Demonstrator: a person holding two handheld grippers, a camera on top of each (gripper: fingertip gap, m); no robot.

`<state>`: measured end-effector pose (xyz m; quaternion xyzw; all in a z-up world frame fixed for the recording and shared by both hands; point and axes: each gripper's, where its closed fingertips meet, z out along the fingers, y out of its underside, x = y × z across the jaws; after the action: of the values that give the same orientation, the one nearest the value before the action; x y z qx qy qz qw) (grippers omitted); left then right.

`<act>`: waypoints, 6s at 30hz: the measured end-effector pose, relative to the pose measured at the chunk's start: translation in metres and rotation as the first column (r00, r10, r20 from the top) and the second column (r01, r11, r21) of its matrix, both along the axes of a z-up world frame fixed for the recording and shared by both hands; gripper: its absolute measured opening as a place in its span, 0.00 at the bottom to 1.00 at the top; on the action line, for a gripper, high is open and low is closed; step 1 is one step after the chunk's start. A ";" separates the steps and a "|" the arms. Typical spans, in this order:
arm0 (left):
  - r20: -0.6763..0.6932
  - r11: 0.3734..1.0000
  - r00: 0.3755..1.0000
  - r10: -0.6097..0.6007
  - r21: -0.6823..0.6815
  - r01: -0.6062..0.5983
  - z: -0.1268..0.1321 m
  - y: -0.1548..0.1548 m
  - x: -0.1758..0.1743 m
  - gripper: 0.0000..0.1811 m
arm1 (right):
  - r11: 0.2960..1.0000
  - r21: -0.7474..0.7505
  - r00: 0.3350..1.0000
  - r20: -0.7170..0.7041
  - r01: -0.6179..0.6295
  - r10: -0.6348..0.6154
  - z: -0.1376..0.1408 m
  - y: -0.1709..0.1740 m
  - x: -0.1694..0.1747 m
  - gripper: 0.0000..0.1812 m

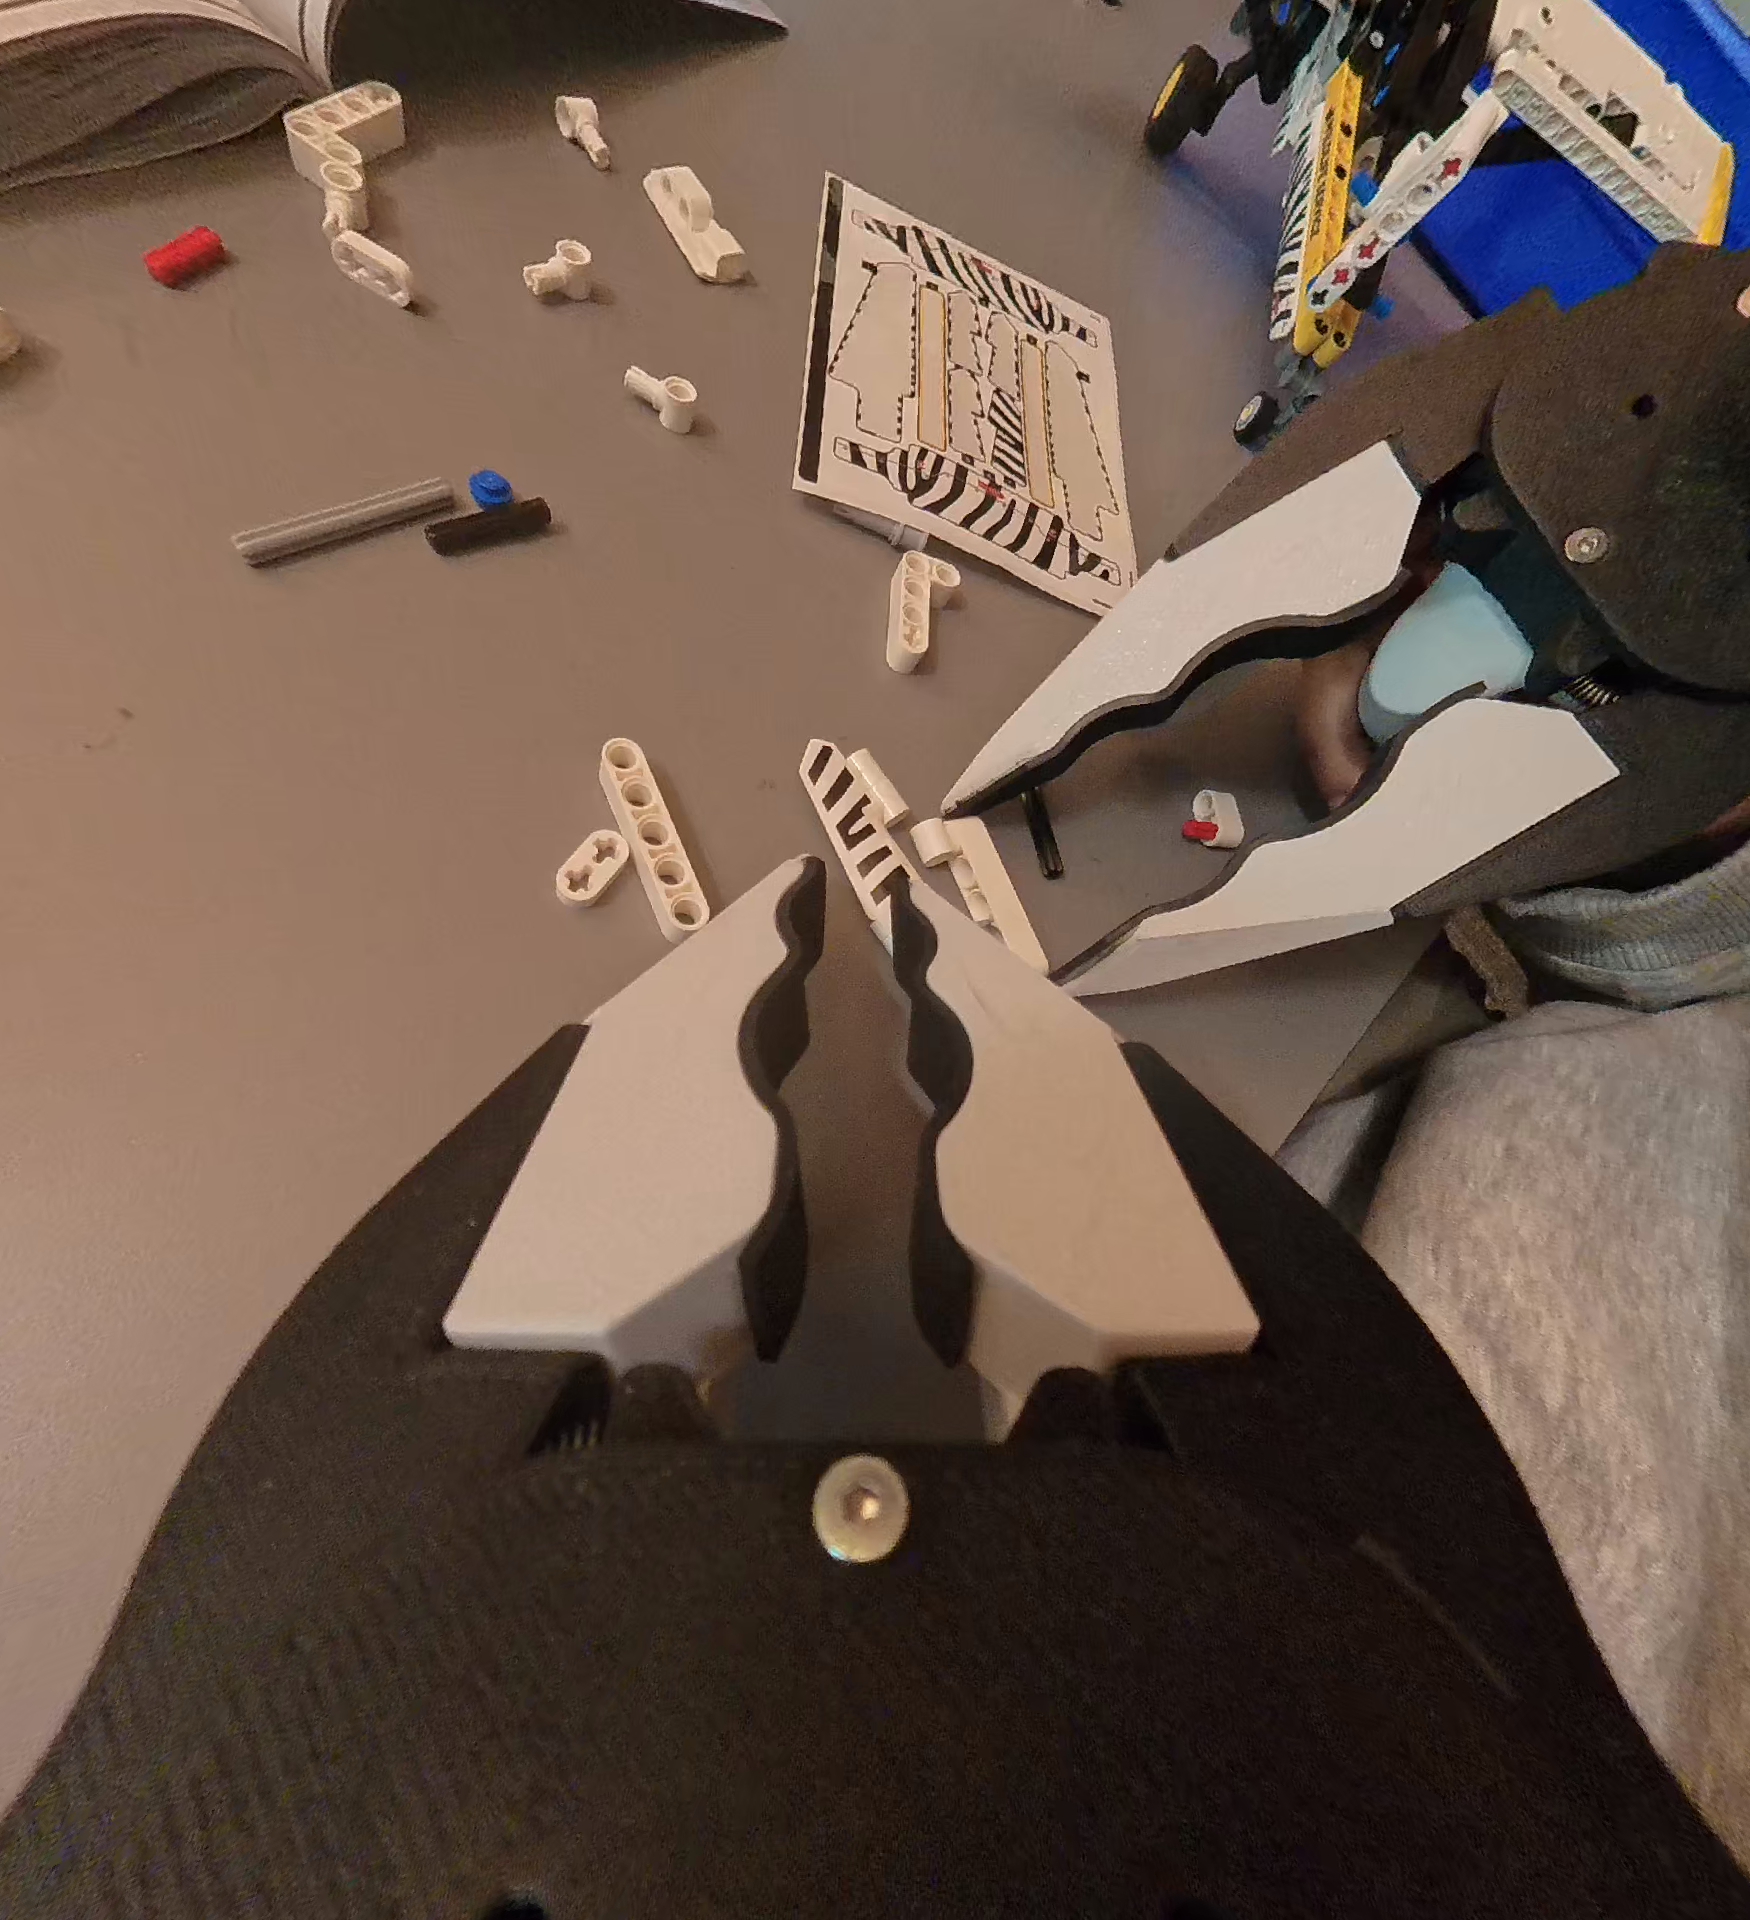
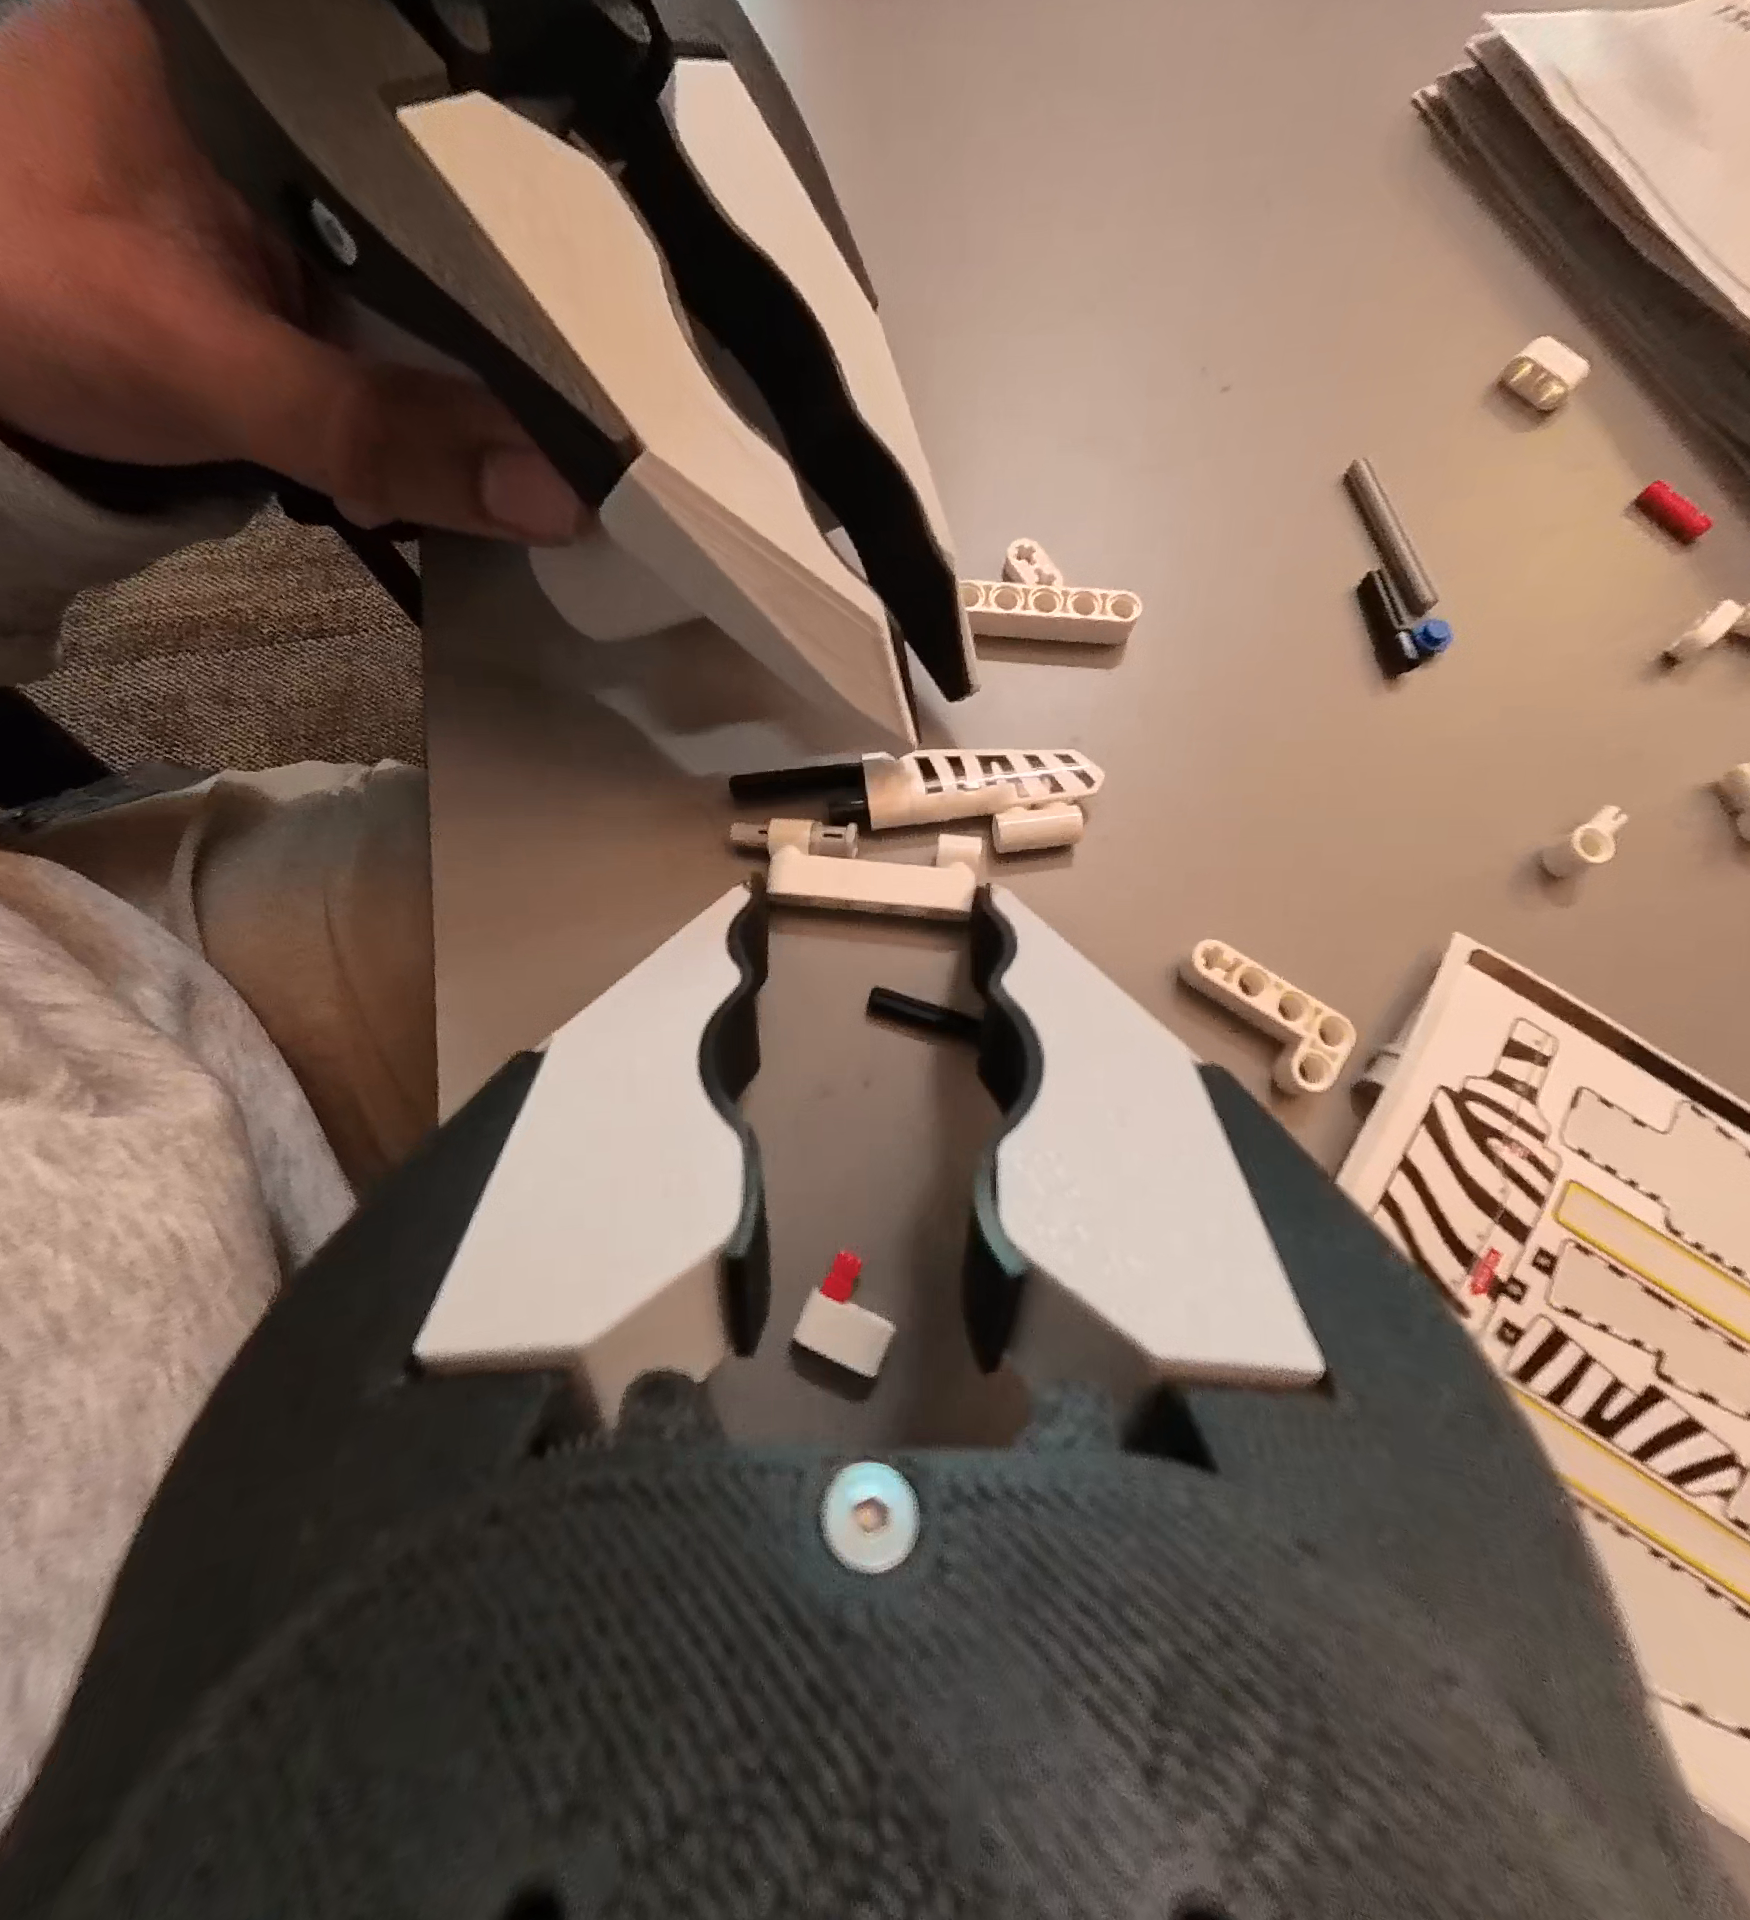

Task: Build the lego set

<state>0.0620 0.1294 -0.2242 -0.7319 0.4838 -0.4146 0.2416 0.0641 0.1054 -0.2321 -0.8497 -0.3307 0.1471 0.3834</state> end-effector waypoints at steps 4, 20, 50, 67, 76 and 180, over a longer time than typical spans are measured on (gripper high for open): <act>0.002 1.000 1.000 0.000 -0.004 0.000 0.000 0.000 0.000 0.06 | 0.998 0.024 0.998 0.028 -0.051 0.050 0.000 0.000 -0.002 0.21; 0.002 1.000 1.000 -0.013 -0.020 0.013 0.000 -0.002 0.000 0.03 | 0.998 -0.016 0.998 -0.028 -0.063 0.063 0.000 0.005 0.001 0.22; 0.057 0.999 0.998 0.000 -0.046 0.003 0.005 0.000 -0.001 0.07 | 0.992 -0.127 0.997 -0.074 0.014 -0.023 0.002 -0.009 0.028 0.24; 0.101 0.997 0.994 0.027 -0.081 -0.019 0.010 0.003 -0.003 0.07 | 0.997 -0.042 0.998 -0.002 0.059 -0.059 0.000 -0.003 0.032 0.16; 0.133 0.997 0.991 0.032 -0.074 -0.022 0.014 0.003 -0.004 0.06 | 0.998 0.049 0.999 -0.014 0.035 -0.035 0.006 -0.004 0.029 0.16; 0.136 0.991 0.991 0.021 -0.132 -0.003 0.013 0.002 -0.003 0.01 | 0.994 0.101 0.995 -0.091 0.046 -0.037 0.023 0.000 0.009 0.32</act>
<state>0.0587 0.1315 -0.2108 -0.7191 0.4331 -0.4934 0.2277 0.0726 0.1055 -0.2095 -0.8282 -0.3027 0.1595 0.4438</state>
